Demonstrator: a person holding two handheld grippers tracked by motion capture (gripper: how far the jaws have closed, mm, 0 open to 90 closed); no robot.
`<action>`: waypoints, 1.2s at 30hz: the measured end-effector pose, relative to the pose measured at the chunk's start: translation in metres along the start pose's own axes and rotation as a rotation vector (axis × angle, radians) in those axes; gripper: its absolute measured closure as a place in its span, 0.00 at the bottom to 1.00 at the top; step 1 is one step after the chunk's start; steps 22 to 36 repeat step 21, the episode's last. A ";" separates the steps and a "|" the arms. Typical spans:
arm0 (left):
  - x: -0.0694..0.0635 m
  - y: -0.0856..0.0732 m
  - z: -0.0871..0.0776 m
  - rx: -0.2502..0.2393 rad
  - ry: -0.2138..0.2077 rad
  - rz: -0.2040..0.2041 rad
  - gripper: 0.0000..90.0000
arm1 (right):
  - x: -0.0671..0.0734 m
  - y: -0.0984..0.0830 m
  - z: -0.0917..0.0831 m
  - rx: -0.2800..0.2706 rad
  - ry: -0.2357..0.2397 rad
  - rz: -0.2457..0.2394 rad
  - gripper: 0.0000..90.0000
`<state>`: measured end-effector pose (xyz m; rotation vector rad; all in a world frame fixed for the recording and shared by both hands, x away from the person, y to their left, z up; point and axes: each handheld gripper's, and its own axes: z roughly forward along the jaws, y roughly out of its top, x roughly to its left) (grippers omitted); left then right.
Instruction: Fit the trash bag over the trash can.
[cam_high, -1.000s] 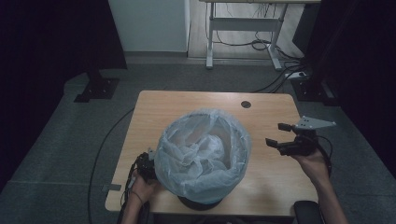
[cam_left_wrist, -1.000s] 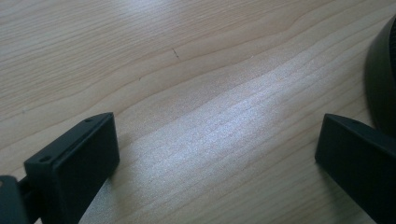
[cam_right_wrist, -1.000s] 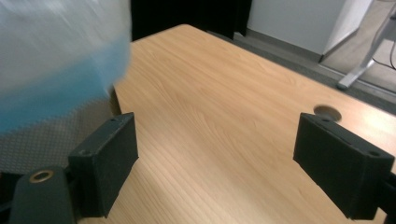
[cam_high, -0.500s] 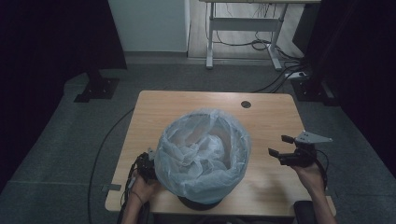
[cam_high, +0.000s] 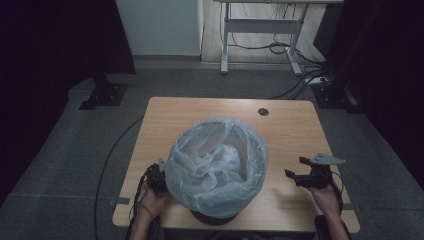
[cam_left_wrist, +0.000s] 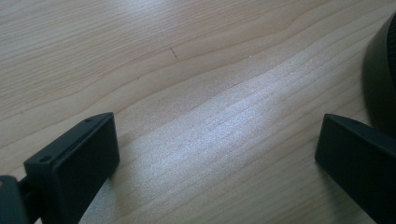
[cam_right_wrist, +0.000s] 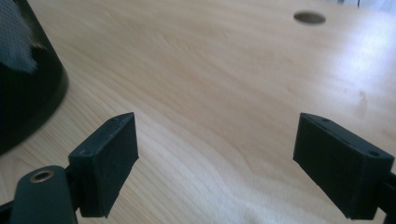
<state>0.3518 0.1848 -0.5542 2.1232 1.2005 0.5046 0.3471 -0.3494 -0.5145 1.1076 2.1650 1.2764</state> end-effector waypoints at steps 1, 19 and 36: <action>0.000 0.000 0.000 0.000 0.000 0.000 0.00 | 0.000 -0.002 0.002 0.009 -0.002 0.001 0.15; 0.000 0.000 0.000 0.001 0.000 0.000 0.00 | 0.001 -0.034 0.035 0.221 -0.047 -0.013 0.03; 0.000 0.000 0.000 0.000 0.000 0.000 0.00 | 0.002 -0.034 0.035 0.228 -0.049 -0.021 0.02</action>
